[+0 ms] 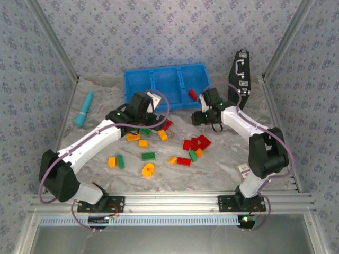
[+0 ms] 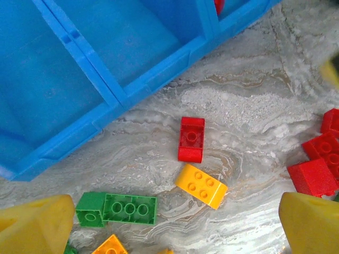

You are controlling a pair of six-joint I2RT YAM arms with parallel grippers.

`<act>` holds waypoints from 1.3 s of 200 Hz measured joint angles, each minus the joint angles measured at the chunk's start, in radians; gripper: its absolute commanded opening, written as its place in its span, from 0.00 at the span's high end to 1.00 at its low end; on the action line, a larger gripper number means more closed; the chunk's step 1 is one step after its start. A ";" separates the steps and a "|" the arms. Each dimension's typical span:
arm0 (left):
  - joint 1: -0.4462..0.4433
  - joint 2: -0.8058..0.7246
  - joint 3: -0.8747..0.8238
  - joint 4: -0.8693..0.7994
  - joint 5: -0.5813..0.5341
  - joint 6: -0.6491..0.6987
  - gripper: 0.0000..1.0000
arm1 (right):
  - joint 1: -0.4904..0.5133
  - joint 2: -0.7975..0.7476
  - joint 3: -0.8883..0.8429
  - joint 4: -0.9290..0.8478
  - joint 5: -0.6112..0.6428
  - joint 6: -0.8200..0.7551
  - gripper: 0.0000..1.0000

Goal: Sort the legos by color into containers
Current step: Move the lego to the center of the table.

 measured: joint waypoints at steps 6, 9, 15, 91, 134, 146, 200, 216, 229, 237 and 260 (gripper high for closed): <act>0.010 -0.005 0.000 -0.007 0.007 0.002 0.01 | 0.013 -0.002 -0.029 0.000 0.000 0.010 0.23; 0.014 -0.008 0.000 -0.011 0.011 0.004 0.01 | 0.019 -0.002 -0.042 0.000 0.000 0.016 0.22; 0.023 -0.009 0.000 -0.018 0.016 0.007 0.01 | 0.032 -0.002 -0.064 0.001 0.000 0.022 0.20; 0.037 -0.014 -0.014 -0.044 0.041 0.014 0.00 | 0.077 -0.010 -0.156 0.003 0.048 0.043 0.13; 0.037 -0.022 -0.021 -0.064 0.041 0.006 0.00 | 0.077 -0.010 -0.192 0.013 0.064 0.048 0.17; 0.037 -0.022 -0.021 -0.067 0.041 0.000 0.00 | 0.077 -0.010 -0.192 0.020 0.064 0.050 0.19; 0.037 -0.022 -0.021 -0.070 0.041 -0.005 0.00 | 0.066 -0.008 -0.192 0.030 0.072 0.072 0.32; 0.037 -0.022 -0.021 -0.070 0.045 -0.008 0.00 | 0.047 -0.008 -0.194 0.030 0.073 0.095 0.35; 0.037 -0.022 -0.021 -0.070 0.045 -0.008 0.00 | 0.027 -0.009 -0.195 0.030 0.076 0.109 0.38; 0.037 -0.022 -0.021 -0.070 0.045 -0.009 0.00 | 0.013 -0.011 -0.196 0.031 0.080 0.119 0.39; 0.037 -0.022 -0.024 -0.069 0.048 -0.009 0.00 | -0.023 -0.026 -0.210 0.031 0.089 0.129 0.41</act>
